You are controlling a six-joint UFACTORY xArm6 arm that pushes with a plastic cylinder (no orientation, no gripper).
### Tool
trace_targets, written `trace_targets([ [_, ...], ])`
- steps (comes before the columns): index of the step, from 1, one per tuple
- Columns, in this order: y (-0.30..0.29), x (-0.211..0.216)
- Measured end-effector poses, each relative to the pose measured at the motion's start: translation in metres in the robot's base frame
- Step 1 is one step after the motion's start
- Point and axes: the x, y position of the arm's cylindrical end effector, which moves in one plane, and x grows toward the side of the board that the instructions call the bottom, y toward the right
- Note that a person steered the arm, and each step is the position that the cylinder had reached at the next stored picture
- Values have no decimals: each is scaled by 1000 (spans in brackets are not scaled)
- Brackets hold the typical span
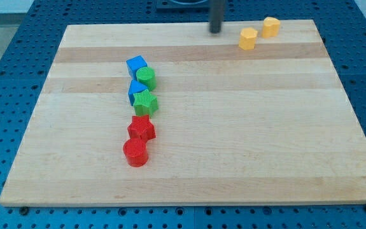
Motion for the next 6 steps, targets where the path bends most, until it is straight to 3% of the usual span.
trace_targets([
  [1, -76, -2],
  [2, -123, 23],
  [3, -154, 94],
  [5, -167, 107],
  [6, -192, 134],
])
